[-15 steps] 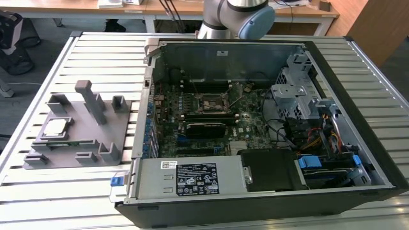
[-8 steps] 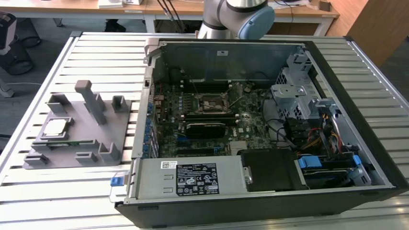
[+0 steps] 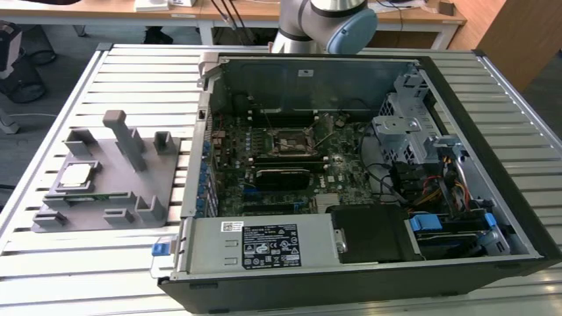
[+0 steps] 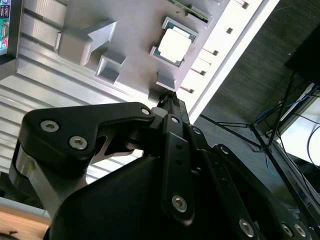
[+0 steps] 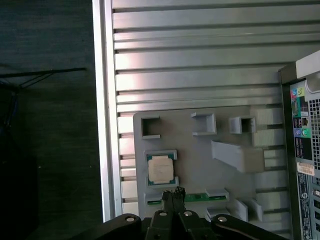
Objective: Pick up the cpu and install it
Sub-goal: 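Pick up the cpu and move it towards the insertion slot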
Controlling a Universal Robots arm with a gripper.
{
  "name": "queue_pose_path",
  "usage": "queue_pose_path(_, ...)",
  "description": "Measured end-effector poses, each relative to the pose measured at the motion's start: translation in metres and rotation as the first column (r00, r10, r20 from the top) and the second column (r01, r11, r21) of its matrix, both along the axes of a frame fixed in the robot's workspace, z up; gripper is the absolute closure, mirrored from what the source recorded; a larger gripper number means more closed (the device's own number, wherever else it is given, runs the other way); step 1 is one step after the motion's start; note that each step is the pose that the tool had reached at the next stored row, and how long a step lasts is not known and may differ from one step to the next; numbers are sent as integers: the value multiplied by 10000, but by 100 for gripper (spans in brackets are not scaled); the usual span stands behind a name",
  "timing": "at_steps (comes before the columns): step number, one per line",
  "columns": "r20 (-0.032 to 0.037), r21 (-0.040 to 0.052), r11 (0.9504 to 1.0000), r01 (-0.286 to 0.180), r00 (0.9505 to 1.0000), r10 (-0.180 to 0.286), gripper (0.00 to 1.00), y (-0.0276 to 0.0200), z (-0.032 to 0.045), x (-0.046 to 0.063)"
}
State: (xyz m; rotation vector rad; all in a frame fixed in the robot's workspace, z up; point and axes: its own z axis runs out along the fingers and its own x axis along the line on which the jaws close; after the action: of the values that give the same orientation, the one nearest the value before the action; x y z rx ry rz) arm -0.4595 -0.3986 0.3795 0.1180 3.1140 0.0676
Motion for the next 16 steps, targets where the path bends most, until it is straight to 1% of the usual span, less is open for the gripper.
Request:
queue_pose_path(5, 1, -1, 10000, 0, 10000, 0, 89, 1, -74, 0)
queue_pose_path(8, -15, -32, 10000, 1, 10000, -1, 89, 1, -117, -1)
queue_pose_path(9, -16, -69, 10000, 2, 10000, -2, 89, 2, -126, -1)
queue_pose_path(10, -17, -142, 9999, 2, 10000, -2, 89, 2, -132, -1)
queue_pose_path(11, -15, -240, 9997, 0, 10000, 0, 89, 1, -140, -1)
queue_pose_path(12, -13, -284, 9996, 1, 10000, -1, 89, 1, -148, -1)
queue_pose_path(14, -14, -334, 9994, 0, 10000, 0, 89, 0, -165, 0)
queue_pose_path(16, -14, -346, 9994, -1, 10000, 0, 89, 0, -181, 0)
